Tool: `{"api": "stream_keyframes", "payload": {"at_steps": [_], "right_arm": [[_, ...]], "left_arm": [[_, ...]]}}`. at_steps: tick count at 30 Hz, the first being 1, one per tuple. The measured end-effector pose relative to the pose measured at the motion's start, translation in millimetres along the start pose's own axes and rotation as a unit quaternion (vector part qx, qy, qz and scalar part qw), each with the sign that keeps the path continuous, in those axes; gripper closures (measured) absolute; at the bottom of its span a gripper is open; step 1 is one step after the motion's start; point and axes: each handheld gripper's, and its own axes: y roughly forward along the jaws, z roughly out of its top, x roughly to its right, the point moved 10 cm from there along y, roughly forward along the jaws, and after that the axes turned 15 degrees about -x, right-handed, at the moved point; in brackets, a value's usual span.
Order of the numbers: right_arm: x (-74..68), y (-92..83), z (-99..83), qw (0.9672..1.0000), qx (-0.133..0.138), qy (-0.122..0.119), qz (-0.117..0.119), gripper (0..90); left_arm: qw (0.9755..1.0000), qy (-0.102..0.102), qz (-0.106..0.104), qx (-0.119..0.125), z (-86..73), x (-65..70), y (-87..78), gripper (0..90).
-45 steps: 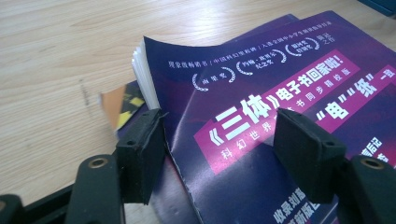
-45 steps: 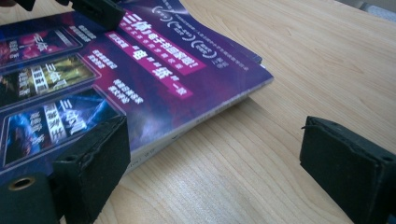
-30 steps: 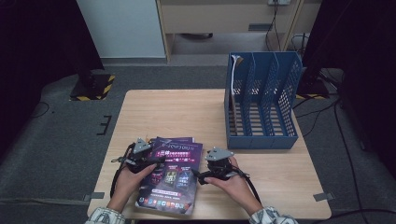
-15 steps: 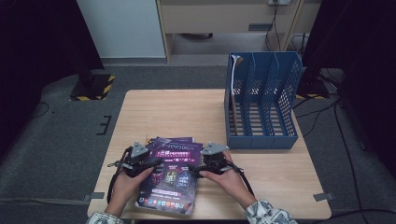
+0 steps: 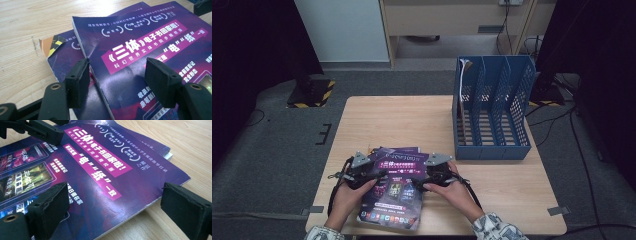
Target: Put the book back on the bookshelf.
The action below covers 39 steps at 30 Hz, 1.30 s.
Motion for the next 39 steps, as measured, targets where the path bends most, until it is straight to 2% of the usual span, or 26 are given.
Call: {"api": "stream_keyframes", "payload": {"at_steps": [7,12,19,28,36,39], "right_arm": [[2.3,1.9,-2.1,0.9998,0.002,0.016,0.014,6.7],[3.2,3.6,-4.1,0.999,0.005,0.036,0.026,5.4],[4.6,5.1,-5.2,0.9983,0.009,0.046,0.034,4.3],[5.1,7.5,-8.3,0.9946,0.001,0.081,0.065,4.4],[5.5,9.4,-8.4,0.9932,-0.003,0.085,0.08,4.5],[3.8,10.4,-9.5,0.9915,-0.009,0.09,0.094,4.6]], "left_arm": [[1.0,-0.001,0.001,0.002,-0.4,0.3,-0.1,36.8],[1.0,-0.005,-0.001,0.004,-0.7,0.3,0.2,36.6],[1.0,-0.008,-0.002,0.004,-1.0,-0.1,0.4,35.9],[0.9999,-0.011,-0.005,0.008,-1.0,0.7,0.9,35.8],[0.9999,-0.009,-0.007,0.005,-1.0,1.2,1.2,35.7],[0.9999,-0.01,-0.006,0.005,-0.9,1.4,1.2,35.6]]}}
